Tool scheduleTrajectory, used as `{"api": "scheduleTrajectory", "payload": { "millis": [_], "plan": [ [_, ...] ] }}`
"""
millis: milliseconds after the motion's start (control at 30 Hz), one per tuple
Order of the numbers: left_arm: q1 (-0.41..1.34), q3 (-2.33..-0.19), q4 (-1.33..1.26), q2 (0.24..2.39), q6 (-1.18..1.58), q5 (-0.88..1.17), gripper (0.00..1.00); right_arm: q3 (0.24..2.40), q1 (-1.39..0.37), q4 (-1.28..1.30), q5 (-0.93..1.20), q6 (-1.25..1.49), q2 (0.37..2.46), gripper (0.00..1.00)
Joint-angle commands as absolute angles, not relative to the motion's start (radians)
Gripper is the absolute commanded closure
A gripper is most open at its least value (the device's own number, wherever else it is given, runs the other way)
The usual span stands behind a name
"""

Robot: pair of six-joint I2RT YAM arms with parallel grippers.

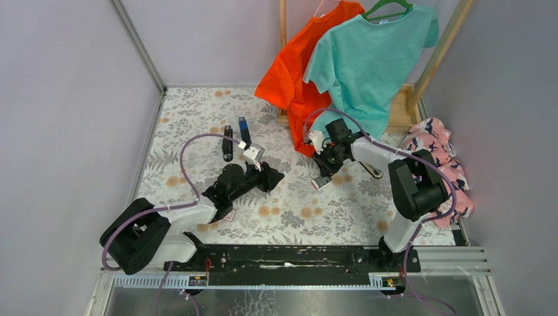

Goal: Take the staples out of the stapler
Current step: Place the staple in the staple box.

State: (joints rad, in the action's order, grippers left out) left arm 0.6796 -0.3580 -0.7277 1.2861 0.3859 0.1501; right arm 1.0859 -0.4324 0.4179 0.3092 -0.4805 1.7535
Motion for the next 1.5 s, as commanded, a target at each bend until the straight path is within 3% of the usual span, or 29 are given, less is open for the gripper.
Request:
{"api": "scheduleTrajectory", "payload": {
  "millis": [0,800,1167,1467],
  "plan": [
    [0.676,-0.354,-0.799,1.271,0.370,0.154,0.57,1.115,-0.416,0.442,0.353,-0.472,1.716,0.69],
    [0.676,-0.346,-0.795,1.261,0.370,0.153,0.57,1.128,-0.414,0.450,0.338,-0.470,1.773,0.71],
    [0.675,-0.344,-0.792,1.252,0.369,0.149,0.57,1.119,-0.414,0.442,0.315,-0.475,1.750,0.87],
    [0.675,-0.347,-0.786,1.252,0.368,0.149,0.57,1.110,-0.414,0.437,0.279,-0.471,1.718,0.89]
  ]
}}
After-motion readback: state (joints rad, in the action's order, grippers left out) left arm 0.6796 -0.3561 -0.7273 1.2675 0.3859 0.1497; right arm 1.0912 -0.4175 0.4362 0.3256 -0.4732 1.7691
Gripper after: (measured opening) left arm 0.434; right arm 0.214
